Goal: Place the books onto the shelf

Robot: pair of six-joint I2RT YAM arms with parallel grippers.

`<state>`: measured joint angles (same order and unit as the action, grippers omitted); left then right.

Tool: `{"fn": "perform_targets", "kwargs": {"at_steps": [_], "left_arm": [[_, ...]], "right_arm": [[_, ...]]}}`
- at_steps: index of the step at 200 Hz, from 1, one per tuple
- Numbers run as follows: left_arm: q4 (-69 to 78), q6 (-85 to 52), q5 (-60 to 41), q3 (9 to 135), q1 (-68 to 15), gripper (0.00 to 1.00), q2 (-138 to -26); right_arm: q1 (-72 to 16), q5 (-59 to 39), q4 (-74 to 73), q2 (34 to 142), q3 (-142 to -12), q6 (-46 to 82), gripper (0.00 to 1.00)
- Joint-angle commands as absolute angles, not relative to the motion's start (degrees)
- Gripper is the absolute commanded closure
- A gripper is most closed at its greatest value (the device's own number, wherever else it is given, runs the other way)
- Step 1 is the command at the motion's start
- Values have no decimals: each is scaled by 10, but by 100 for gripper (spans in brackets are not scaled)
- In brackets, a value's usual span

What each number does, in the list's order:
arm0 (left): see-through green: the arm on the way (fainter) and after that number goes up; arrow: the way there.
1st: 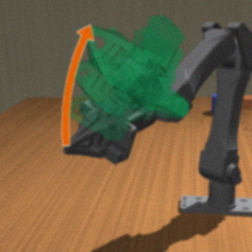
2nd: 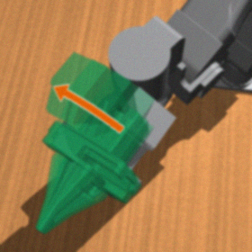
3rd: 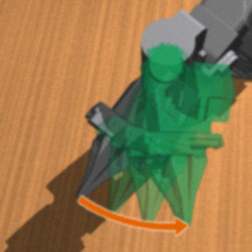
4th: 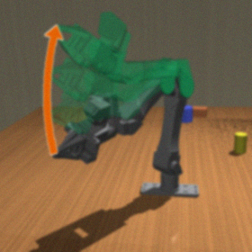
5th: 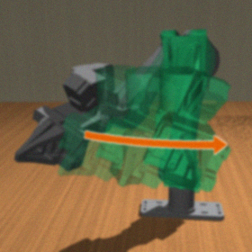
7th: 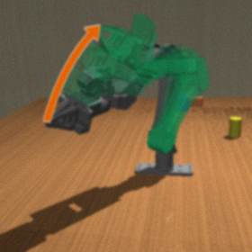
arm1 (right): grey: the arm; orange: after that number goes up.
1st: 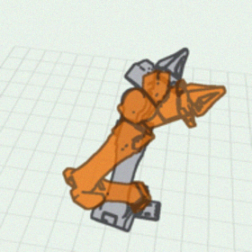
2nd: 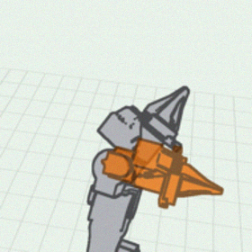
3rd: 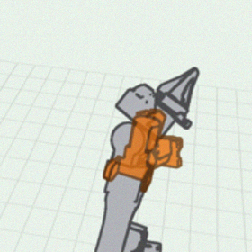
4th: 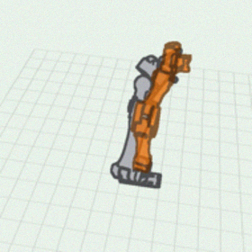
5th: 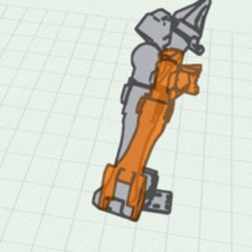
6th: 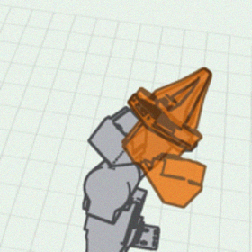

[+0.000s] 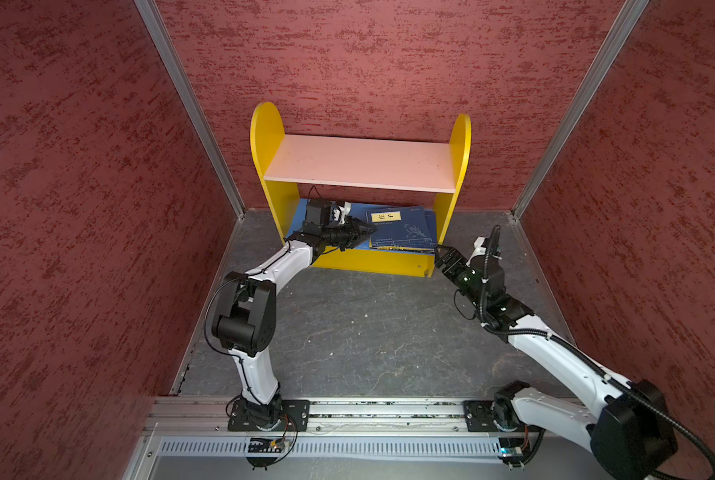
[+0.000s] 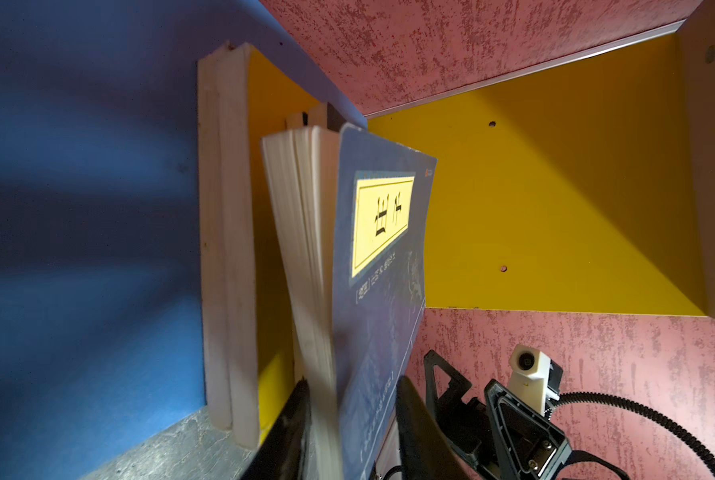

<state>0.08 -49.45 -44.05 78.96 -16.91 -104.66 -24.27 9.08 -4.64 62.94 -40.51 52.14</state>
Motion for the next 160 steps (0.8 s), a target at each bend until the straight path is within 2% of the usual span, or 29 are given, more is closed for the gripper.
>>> {"fn": "perform_targets", "kwargs": {"at_steps": [1, 10, 35, 78, 160], "left_arm": [[38, -508, -435, 792, -174, 72, -1036], [30, -501, -431, 795, -176, 77, -1038], [11, -484, -417, 799, -181, 84, -1033], [-6, -466, -428, 814, -179, 91, -1034], [-90, -405, -541, 881, -152, 94, -1064]], "right_arm": [[-240, 95, -51, 617, -398, 528, 10], [-239, 96, -51, 615, -397, 528, 10], [-239, 98, -49, 612, -393, 529, 10], [-239, 98, -47, 608, -392, 526, 10], [-238, 96, -43, 617, -402, 502, 10]]}}
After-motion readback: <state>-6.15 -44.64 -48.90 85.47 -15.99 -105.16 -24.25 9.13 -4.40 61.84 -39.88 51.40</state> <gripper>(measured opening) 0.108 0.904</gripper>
